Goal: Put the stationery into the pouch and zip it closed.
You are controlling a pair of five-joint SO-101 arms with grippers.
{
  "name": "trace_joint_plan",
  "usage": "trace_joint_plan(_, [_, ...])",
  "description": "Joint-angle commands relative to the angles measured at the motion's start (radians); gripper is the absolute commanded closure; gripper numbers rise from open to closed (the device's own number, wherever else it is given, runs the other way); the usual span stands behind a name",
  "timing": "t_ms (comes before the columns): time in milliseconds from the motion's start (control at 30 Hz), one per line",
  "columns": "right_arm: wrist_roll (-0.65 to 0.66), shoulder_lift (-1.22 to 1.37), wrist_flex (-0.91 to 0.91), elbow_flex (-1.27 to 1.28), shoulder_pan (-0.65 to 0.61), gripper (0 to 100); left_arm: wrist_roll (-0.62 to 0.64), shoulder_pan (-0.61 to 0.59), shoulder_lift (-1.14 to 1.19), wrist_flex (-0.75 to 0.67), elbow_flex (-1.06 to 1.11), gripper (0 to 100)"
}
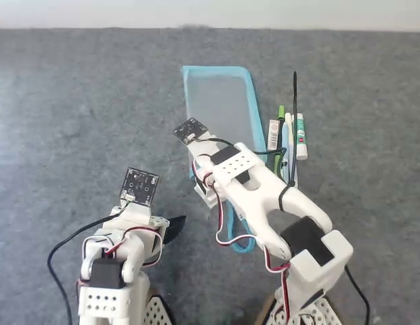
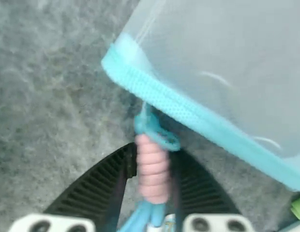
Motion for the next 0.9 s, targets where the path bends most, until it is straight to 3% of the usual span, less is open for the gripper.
trace_joint_plan(0, [0.021,-0.019,0.041,-0.032,-0.001,99.2,0.015,-0.008,-0.023,0.005,-0.010,66])
trace_joint_plan(300, [0.021,-0.142,0.124,-0.032,0.022,99.2,0.015,-0.008,-0.023,0.005,-0.010,66])
trace_joint_plan(500, [0.026,-0.410,0.191,0.000,0.024,99.2,0.015,-0.008,-0.023,0.005,-0.010,66])
trace_joint_plan(867, [0.078,-0.931,0.087,0.348,0.019,99.2,0.015,-0.008,-0.023,0.005,-0.010,66])
